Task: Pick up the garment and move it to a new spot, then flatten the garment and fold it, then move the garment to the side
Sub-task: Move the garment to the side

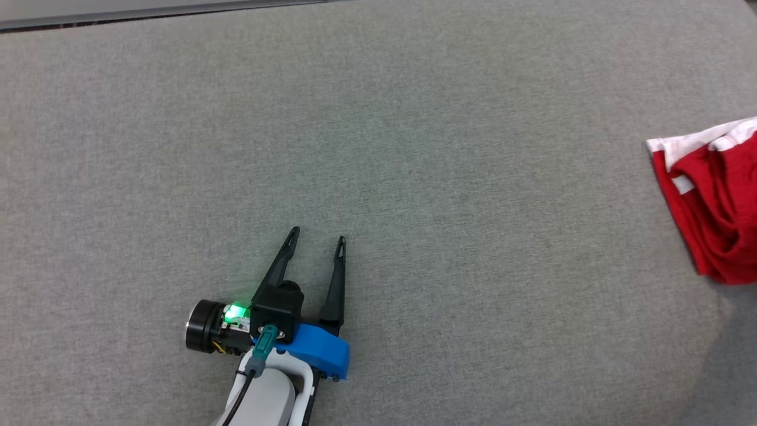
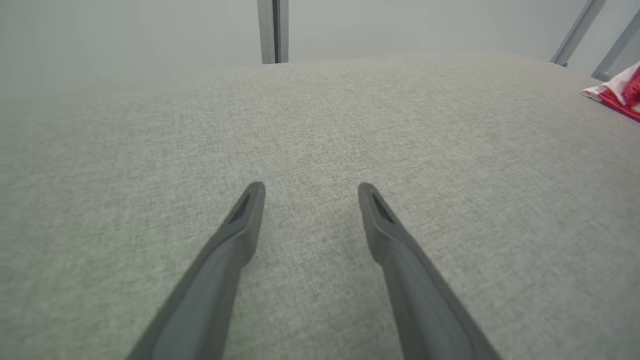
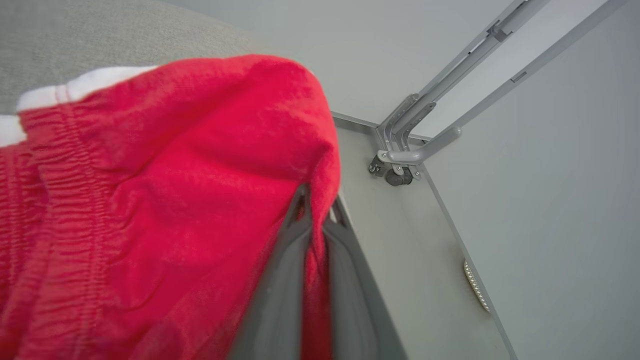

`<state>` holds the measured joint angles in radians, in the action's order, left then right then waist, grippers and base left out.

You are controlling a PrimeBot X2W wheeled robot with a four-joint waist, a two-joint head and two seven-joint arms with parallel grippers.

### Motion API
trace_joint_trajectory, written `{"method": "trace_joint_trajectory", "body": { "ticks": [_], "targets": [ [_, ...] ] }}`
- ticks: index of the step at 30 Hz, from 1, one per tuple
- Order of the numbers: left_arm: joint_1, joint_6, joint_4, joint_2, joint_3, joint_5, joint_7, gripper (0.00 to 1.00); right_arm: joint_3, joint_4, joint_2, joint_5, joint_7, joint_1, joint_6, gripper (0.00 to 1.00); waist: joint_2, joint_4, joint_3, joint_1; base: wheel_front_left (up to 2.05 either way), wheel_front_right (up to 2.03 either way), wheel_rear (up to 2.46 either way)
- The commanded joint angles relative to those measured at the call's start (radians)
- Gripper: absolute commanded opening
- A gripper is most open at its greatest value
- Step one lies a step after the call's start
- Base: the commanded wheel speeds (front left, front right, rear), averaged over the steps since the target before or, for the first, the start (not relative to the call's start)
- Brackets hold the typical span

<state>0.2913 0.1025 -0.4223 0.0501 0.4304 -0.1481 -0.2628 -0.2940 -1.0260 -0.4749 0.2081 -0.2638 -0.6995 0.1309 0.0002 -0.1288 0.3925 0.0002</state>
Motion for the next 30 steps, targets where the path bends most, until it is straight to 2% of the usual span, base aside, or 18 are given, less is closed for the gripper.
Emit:
{"method": "trace_joint_trajectory", "body": {
  "ticks": [1, 2, 3, 5, 8, 11, 20, 25, 30],
  "targets": [
    [0.018, 0.002, 0.002, 0.001, -0.005, 0.006, -0.003, 1.00, -0.035, 0.003, -0.015, 0.018, -0.001, -0.023, 0.000, 0.00, -0.0002, 0.025, 0.024, -0.0002, 0.00, 0.00, 0.00],
    [0.018, 0.003, 0.003, 0.001, -0.006, 0.009, -0.003, 1.00, -0.067, 0.011, -0.019, 0.049, -0.001, -0.024, 0.000, 0.36, -0.0002, 0.028, 0.027, -0.0002, 0.00, 0.00, 0.00],
    [0.018, 0.004, 0.004, 0.002, -0.006, 0.011, -0.003, 1.00, -0.095, 0.011, -0.014, 0.076, -0.001, -0.021, 0.000, 1.00, -0.0002, 0.030, 0.029, -0.0002, 0.00, 0.00, 0.00],
    [0.017, 0.009, 0.007, 0.003, -0.008, 0.007, -0.002, 1.00, -0.168, 0.040, 0.002, 0.113, -0.001, -0.030, 0.000, 1.00, -0.0002, 0.033, 0.029, -0.0002, 0.00, 0.00, 0.00],
    [0.015, 0.014, 0.012, 0.004, -0.010, 0.002, -0.002, 1.00, -0.225, 0.115, 0.048, 0.130, -0.001, -0.047, 0.000, 1.00, -0.0002, 0.036, 0.019, -0.0002, 0.00, 0.00, 0.00],
    [0.011, 0.022, 0.025, 0.001, -0.019, -0.009, -0.002, 1.00, -0.164, 0.218, 0.123, 0.082, -0.001, -0.035, 0.000, 1.00, -0.0002, 0.040, 0.000, -0.0002, 0.00, 0.00, 0.00],
    [-0.042, 0.017, 0.036, 0.001, -0.050, -0.010, -0.002, 1.00, 0.017, 0.487, 0.310, -0.117, -0.001, 0.147, 0.000, 1.00, -0.0002, 0.072, -0.090, -0.0002, 0.00, 0.00, 0.00],
    [-0.077, 0.029, 0.045, 0.000, -0.068, -0.025, -0.002, 1.00, 0.079, 0.541, 0.381, -0.170, -0.001, 0.266, 0.000, 1.00, -0.0002, 0.095, -0.144, -0.0002, 0.00, 0.00, 0.00],
    [-0.118, 0.039, 0.044, 0.000, -0.103, -0.030, -0.002, 1.00, 0.119, 0.538, 0.415, -0.183, -0.001, 0.369, 0.000, 1.00, -0.0002, 0.115, -0.196, -0.0002, 0.00, 0.00, 0.00]
  ]
}}
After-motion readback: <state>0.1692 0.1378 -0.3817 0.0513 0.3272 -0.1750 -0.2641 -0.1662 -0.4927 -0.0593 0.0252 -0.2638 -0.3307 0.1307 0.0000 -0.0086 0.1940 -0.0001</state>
